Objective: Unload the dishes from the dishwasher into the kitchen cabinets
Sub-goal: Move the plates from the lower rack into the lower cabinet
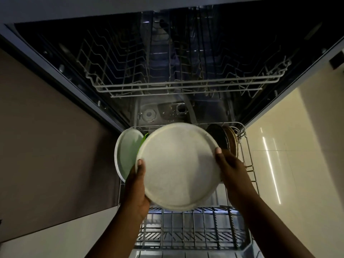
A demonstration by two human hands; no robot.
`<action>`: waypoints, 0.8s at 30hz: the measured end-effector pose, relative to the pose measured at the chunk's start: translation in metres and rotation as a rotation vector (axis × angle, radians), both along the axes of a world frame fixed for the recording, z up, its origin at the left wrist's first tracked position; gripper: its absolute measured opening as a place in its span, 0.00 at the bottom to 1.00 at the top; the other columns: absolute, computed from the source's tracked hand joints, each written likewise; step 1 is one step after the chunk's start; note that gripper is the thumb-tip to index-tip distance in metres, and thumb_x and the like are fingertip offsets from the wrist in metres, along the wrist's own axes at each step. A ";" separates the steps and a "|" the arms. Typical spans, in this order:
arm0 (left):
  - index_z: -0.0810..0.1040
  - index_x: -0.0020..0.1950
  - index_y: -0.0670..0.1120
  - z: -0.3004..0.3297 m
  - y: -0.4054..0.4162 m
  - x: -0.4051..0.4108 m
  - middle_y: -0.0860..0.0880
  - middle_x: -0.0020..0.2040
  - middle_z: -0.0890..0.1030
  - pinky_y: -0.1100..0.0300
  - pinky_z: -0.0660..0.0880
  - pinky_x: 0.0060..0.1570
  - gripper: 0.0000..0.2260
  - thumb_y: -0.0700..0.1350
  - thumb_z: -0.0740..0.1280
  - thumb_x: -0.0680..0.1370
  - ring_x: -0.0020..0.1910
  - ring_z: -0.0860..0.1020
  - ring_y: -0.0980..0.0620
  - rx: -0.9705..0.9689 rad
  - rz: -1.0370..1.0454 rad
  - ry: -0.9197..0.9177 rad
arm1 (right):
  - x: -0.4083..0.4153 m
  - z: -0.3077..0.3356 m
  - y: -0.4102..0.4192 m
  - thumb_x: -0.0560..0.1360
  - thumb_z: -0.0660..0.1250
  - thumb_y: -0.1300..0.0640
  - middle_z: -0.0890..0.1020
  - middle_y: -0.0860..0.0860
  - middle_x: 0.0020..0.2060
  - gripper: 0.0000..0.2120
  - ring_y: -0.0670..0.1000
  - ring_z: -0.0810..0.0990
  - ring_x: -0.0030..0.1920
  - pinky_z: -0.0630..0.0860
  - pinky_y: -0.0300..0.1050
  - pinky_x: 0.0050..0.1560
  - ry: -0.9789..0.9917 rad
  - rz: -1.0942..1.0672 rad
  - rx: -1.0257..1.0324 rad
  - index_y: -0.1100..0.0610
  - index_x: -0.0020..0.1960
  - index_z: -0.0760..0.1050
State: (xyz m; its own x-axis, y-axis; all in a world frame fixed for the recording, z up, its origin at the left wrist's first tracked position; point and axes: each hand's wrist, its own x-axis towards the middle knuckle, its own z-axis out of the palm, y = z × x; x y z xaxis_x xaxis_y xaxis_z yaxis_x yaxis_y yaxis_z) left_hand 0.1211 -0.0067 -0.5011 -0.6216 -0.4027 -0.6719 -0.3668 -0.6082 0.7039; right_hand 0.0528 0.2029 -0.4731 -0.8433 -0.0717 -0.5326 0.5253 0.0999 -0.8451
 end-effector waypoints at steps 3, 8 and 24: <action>0.72 0.69 0.51 -0.010 -0.010 0.008 0.46 0.62 0.80 0.43 0.78 0.51 0.22 0.58 0.62 0.77 0.60 0.78 0.43 -0.084 0.066 0.008 | -0.013 -0.030 0.012 0.80 0.60 0.52 0.80 0.52 0.47 0.11 0.54 0.80 0.49 0.74 0.41 0.39 0.139 -0.131 0.321 0.57 0.58 0.73; 0.71 0.69 0.53 -0.020 -0.017 0.016 0.47 0.64 0.78 0.38 0.75 0.57 0.25 0.61 0.60 0.74 0.61 0.77 0.43 -0.137 0.042 -0.002 | -0.046 -0.079 0.018 0.73 0.68 0.63 0.72 0.61 0.59 0.22 0.57 0.70 0.55 0.70 0.45 0.51 0.402 0.059 0.984 0.63 0.65 0.67; 0.71 0.67 0.53 -0.024 -0.015 0.015 0.50 0.62 0.76 0.49 0.73 0.57 0.17 0.55 0.58 0.80 0.62 0.74 0.46 -0.222 0.034 -0.092 | -0.047 -0.004 0.018 0.75 0.55 0.53 0.78 0.62 0.52 0.19 0.63 0.77 0.47 0.72 0.51 0.39 0.559 0.009 0.939 0.61 0.62 0.71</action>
